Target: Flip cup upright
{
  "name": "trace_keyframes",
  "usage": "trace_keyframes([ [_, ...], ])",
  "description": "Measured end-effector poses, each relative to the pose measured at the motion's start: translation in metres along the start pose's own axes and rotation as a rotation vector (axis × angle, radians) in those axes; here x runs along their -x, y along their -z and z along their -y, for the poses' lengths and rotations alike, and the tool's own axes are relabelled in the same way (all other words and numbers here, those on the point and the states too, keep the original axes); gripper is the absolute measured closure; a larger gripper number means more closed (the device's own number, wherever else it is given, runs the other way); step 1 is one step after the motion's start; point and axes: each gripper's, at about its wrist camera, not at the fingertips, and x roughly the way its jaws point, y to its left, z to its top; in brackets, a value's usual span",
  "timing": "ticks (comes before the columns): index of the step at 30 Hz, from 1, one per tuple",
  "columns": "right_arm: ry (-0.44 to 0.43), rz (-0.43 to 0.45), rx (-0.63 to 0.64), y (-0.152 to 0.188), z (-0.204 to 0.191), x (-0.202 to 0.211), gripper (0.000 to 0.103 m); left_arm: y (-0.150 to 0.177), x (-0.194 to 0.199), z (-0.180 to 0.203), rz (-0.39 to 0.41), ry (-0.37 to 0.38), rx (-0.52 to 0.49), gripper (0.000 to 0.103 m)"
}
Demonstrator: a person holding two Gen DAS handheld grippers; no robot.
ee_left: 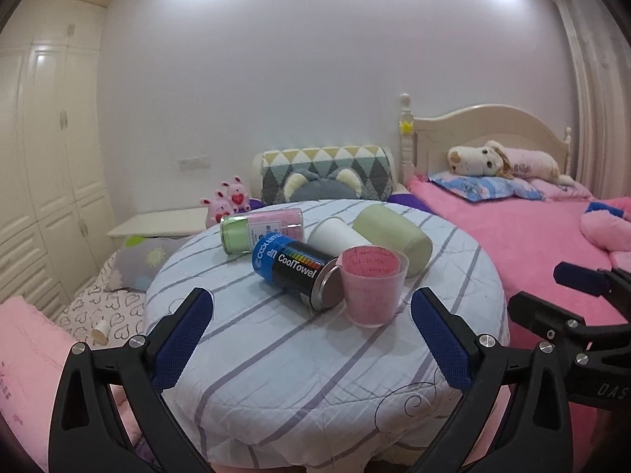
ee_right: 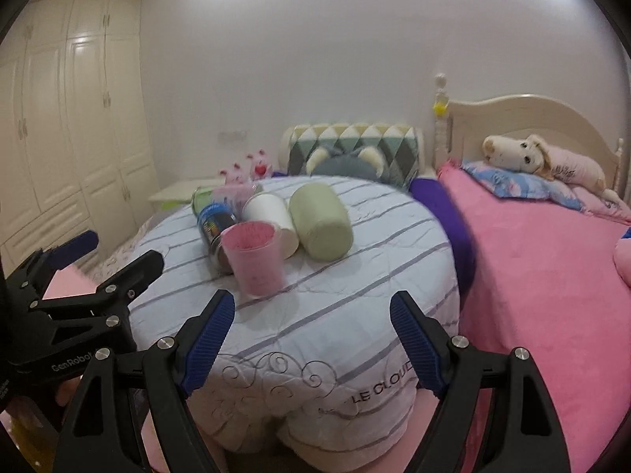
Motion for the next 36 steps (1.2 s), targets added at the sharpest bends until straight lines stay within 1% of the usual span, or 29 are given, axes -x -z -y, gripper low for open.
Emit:
trace_keyframes([
  [3, -0.004, 0.015, -0.001, 0.003, 0.001, -0.003, 0.02, 0.005, 0.001, -0.002, 0.021, -0.005, 0.024, 0.001],
  [8, 0.012, 0.064, -0.002, 0.012, 0.001, -0.005, 0.02, 0.015, 0.001, -0.003, 0.041, -0.001, 0.031, 0.001],
  [11, -0.027, 0.087, -0.033, 0.017, 0.004, -0.006, 0.02, 0.019, -0.001, -0.005, 0.05, 0.002, 0.052, 0.001],
  [13, -0.037, 0.095, -0.04, 0.019, 0.005, -0.006, 0.02, 0.021, -0.001, -0.005, 0.055, 0.004, 0.051, 0.001],
  [18, -0.013, 0.094, -0.007, 0.02, 0.001, -0.005, 0.02, 0.019, 0.004, -0.002, 0.067, 0.002, 0.044, 0.001],
  [21, -0.016, 0.087, -0.003, 0.02, 0.0, -0.005, 0.02, 0.018, 0.005, 0.001, 0.06, 0.014, 0.023, 0.001],
  [24, -0.012, 0.085, 0.005, 0.02, -0.001, -0.004, 0.02, 0.018, 0.006, 0.003, 0.062, -0.005, 0.017, 0.001],
  [31, -0.007, 0.073, 0.012, 0.02, -0.002, -0.005, 0.02, 0.018, 0.007, 0.002, 0.063, -0.011, 0.029, 0.001],
  [36, 0.001, 0.072, 0.011, 0.02, -0.001, -0.005, 0.02, 0.016, 0.009, 0.001, 0.076, -0.029, 0.026, 0.001],
])
